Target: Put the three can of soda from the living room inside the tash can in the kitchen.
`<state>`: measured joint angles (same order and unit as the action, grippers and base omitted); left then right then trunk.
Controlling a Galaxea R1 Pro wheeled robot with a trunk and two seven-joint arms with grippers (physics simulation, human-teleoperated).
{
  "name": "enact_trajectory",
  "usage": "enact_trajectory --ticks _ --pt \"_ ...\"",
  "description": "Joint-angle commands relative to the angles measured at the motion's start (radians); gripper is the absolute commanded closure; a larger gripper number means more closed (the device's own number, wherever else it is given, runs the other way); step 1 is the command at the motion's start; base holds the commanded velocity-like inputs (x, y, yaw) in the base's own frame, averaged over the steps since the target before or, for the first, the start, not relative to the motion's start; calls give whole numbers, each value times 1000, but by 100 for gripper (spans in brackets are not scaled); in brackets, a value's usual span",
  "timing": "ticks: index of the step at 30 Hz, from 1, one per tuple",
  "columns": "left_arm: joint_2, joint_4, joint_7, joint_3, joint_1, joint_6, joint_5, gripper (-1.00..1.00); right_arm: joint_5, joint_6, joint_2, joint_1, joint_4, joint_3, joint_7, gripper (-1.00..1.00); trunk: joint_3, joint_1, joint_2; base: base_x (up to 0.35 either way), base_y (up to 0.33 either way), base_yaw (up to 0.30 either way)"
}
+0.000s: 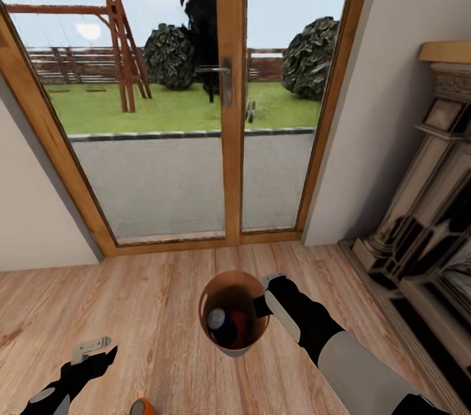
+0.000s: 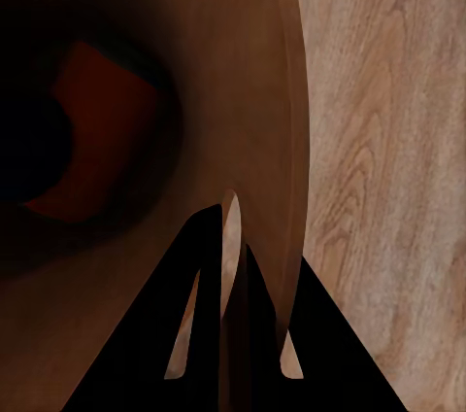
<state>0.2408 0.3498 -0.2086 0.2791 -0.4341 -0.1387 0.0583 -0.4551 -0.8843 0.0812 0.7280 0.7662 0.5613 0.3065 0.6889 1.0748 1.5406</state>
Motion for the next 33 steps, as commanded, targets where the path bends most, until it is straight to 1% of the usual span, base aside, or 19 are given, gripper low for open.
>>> enact_trajectory --ticks 1,24,33 --pt "0 0 0 0 0 0 0 -100 -13 4 0 1 1 -1 -5 100 5 4 7 0 0 0" --pt "0 0 0 0 0 -1 0 -100 -13 2 0 1 1 0 -4 100 113 92 168 0 0 0" --pt "-1 0 0 0 0 -1 0 -100 -13 1 0 1 1 0 -4 100 119 92 168 29 0 0"
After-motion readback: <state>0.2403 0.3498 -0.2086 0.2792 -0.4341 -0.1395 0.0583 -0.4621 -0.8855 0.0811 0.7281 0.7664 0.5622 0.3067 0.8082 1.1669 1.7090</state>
